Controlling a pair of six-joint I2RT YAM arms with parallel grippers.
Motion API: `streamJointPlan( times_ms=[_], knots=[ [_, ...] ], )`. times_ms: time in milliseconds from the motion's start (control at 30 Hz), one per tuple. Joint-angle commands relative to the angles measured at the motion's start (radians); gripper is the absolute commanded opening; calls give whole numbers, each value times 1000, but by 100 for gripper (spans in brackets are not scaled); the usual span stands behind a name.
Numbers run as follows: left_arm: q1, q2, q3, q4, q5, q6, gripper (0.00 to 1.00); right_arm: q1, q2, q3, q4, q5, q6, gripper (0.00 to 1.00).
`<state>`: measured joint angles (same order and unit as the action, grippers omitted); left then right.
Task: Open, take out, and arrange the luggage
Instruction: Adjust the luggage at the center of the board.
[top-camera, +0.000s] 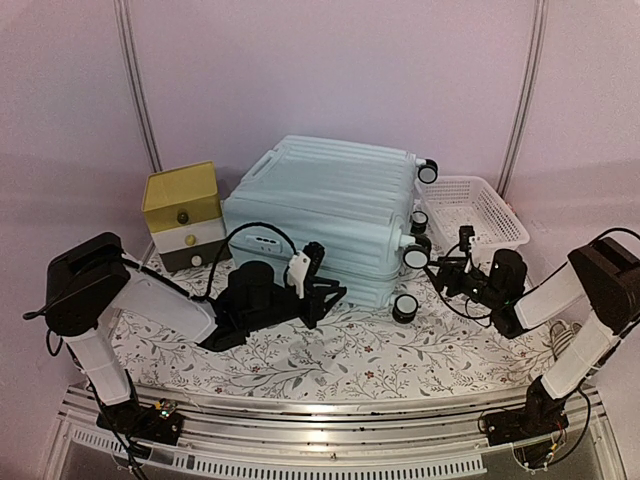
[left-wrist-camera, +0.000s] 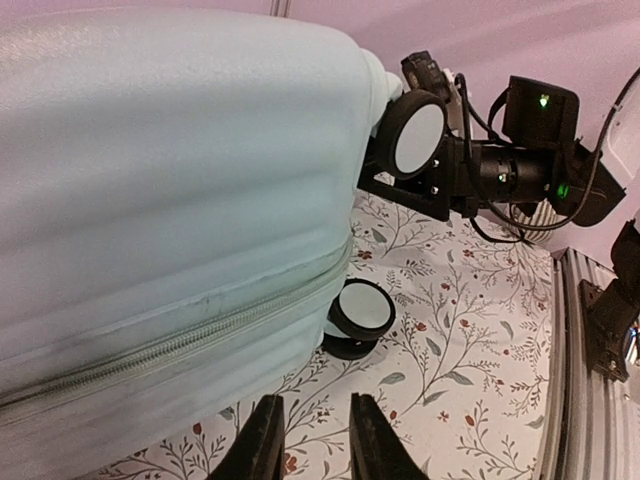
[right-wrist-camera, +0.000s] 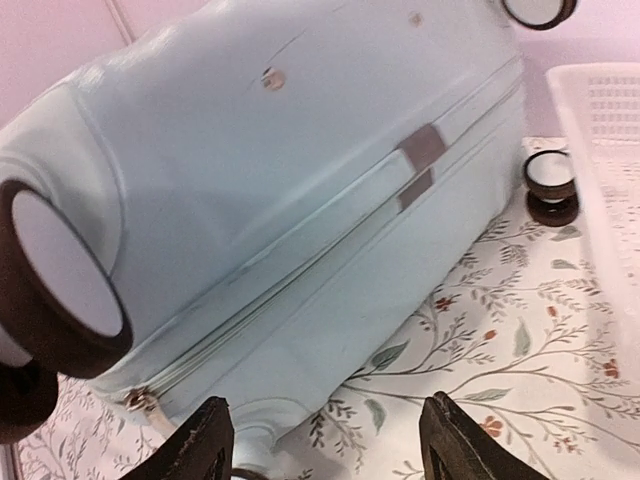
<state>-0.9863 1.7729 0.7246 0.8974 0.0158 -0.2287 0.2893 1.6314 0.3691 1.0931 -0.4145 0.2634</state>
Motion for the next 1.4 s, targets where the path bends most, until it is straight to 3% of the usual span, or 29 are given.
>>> streamJointPlan(
  times_ms=[0,133,333,567,900,1133,1367],
  knots=[
    [-6,-37,-6,-16,-6,20,25,-6,-74,43,-100,273,26,65],
    [-5,-47,-5,-33,-20,20,25,-6,-82,126,-195,328,-12,65],
    [11,-115,-41,-70,-74,5,27,16,-85,275,-386,286,-92,64],
    [56,-237,-92,-175,-122,5,28,160,-46,397,-613,236,-234,63],
    [171,-442,-175,-383,-175,-38,30,471,-44,385,-619,210,-371,62],
    [196,-531,-212,-447,-196,-60,33,479,-166,294,-576,309,-374,65],
    [228,-569,-209,-505,-224,-138,43,426,-290,256,-657,329,-339,67]
  ],
)
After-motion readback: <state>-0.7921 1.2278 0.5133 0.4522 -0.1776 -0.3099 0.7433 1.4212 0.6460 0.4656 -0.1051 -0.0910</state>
